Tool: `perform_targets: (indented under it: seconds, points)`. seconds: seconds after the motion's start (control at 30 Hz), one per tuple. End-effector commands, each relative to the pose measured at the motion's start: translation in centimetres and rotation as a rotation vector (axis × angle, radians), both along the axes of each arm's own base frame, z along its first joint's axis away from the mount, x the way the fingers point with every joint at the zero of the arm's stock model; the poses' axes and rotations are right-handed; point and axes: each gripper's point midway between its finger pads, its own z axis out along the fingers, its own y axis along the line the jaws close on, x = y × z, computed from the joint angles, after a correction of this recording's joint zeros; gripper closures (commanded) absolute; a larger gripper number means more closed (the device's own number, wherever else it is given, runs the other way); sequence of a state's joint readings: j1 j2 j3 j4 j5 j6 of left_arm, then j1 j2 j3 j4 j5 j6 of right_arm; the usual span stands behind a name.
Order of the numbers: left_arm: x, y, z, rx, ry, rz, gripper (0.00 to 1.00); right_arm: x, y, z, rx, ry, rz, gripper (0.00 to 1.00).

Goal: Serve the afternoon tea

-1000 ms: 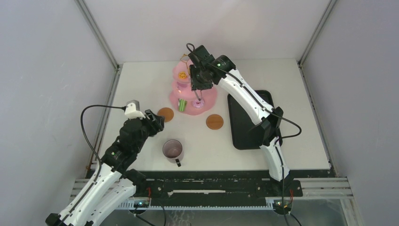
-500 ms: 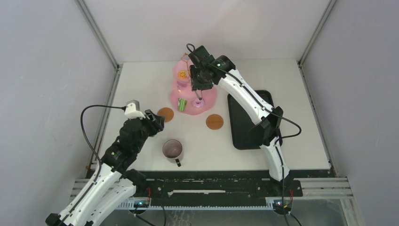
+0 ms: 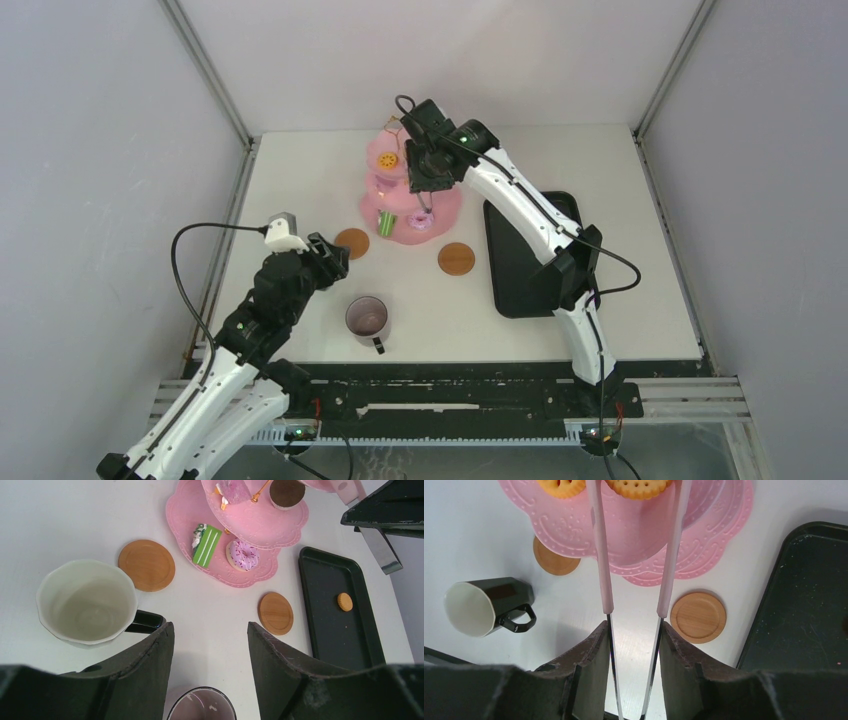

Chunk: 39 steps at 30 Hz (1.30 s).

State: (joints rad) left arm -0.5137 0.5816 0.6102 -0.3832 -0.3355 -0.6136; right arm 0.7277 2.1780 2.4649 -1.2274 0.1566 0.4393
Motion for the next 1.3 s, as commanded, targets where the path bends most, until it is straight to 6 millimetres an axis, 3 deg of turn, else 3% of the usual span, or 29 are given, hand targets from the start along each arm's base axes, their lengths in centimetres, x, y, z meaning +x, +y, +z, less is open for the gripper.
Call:
perform_targets:
  seconds: [0.0,0.73,1.27]
  points:
    - [0.2,-0.1,1.3,-0.027,-0.031,0.004,0.39,0.5,-0.7,4.6,0.043,-0.131,0.001,0.55]
    - [0.2,-0.1,1.4,-0.029,-0.024,0.003,0.4,0.1,-0.1,3.3,0.076,-0.07,0.026,0.52]
    - [0.1,-0.1,1.4,-0.032,-0.023,0.001,0.4,-0.1,-0.5,4.4,0.087,-0.106,0.022,0.55]
